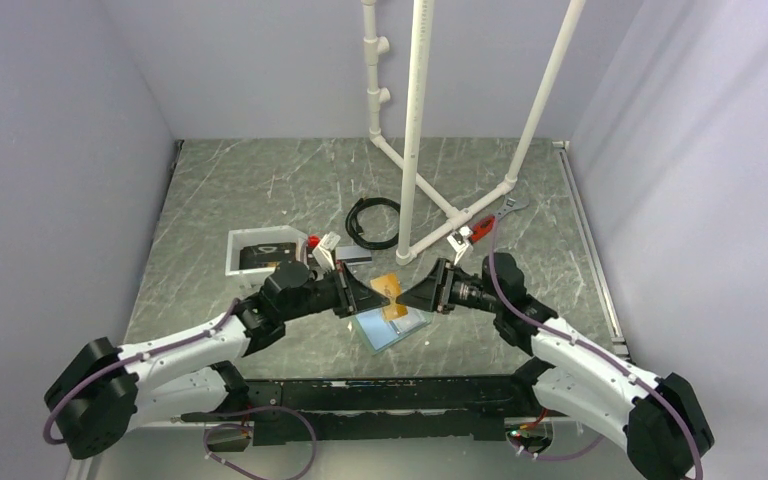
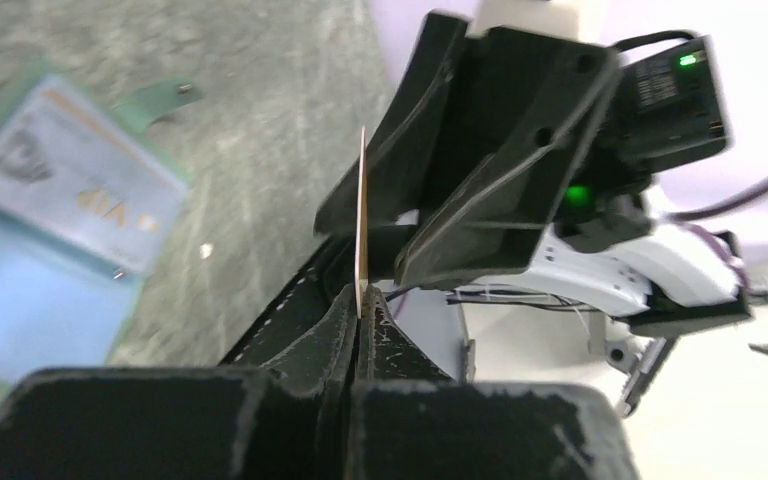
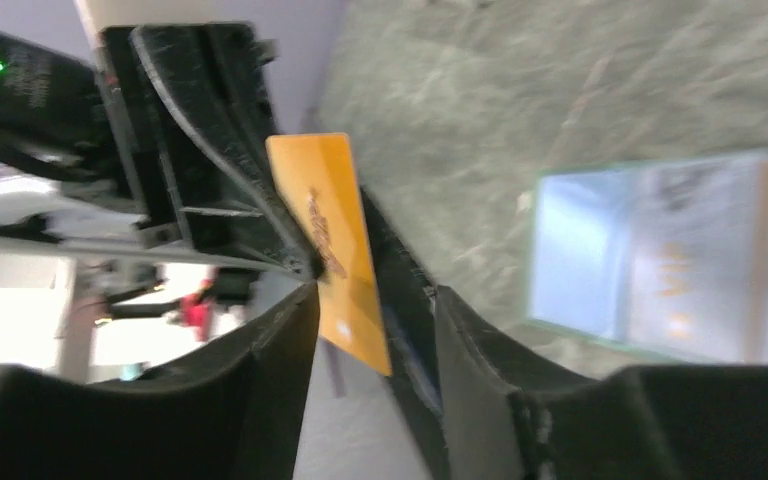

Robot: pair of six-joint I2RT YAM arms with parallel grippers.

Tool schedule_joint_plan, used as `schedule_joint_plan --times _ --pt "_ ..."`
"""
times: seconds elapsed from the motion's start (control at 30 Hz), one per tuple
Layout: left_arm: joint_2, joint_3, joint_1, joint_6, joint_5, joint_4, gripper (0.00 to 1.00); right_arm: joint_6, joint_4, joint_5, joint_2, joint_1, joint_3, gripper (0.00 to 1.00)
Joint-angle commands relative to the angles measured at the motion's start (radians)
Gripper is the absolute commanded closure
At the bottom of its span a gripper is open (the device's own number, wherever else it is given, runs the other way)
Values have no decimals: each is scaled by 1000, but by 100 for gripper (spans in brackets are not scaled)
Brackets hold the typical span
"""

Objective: Put the credit cards into the card holder
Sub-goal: Insert the credit card into the card holder.

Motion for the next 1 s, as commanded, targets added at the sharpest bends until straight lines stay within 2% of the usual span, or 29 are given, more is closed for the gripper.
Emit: schedule_joint_plan --times 0.0,0.07,0.1,0.2,0.27,0.33,0.67,0.97 --pt "-60 15 12 51 -50 -311 100 -297 -315 134 45 -8 103 42" --pt "-46 4 16 49 -16 -326 100 -338 -306 137 76 -7 90 40" --pt "-32 -3 17 41 -6 -321 100 -350 -290 130 99 -6 83 45" --pt "44 -11 16 17 3 -315 100 -363 -194 95 187 -1 73 76" --pt "101 -23 17 2 5 -261 100 -378 -152 104 241 9 77 91" --pt "157 -37 17 -10 5 -190 100 -403 -132 123 293 16 89 100" --pt "378 -79 25 -55 54 109 100 -445 -129 290 393 15 77 100" --pt "431 -113 45 -120 87 215 100 -432 -121 342 432 14 53 100"
